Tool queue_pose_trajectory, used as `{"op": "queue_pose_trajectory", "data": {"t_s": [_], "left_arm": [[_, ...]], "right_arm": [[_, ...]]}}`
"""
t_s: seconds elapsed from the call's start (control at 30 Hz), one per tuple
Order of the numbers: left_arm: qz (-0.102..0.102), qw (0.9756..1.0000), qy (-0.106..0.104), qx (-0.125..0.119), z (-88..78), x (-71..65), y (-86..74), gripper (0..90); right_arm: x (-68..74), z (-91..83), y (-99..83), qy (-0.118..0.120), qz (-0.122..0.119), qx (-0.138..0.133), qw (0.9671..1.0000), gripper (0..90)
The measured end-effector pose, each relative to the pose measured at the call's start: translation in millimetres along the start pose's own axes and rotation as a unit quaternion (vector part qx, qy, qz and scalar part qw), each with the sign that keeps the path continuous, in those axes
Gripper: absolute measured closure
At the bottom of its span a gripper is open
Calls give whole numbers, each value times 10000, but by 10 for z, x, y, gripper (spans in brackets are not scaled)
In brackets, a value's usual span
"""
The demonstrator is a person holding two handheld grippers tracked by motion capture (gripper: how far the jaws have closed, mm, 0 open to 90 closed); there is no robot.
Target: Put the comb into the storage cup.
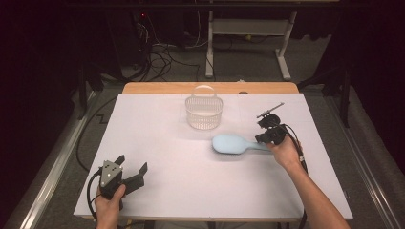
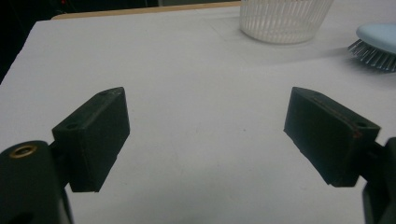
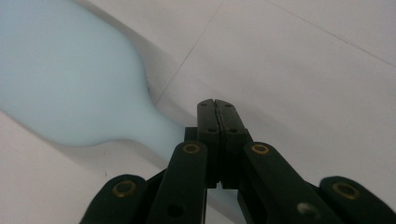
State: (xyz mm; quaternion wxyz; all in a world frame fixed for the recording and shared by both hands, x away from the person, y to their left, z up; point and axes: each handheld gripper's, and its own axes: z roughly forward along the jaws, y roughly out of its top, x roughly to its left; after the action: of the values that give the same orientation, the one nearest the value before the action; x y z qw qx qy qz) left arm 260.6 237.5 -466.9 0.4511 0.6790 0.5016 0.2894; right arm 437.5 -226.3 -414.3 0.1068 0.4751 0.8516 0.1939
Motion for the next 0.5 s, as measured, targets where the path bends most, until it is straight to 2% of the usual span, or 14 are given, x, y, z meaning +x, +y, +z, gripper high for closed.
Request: {"op": "queue_pose_trajectory", "data": {"t_s": [0.5], "left_arm": [[18,10000,-6,11,5,-11,0,150]], "right_arm": [[5,-9,-30,14,-56,163,9998,900]]}}
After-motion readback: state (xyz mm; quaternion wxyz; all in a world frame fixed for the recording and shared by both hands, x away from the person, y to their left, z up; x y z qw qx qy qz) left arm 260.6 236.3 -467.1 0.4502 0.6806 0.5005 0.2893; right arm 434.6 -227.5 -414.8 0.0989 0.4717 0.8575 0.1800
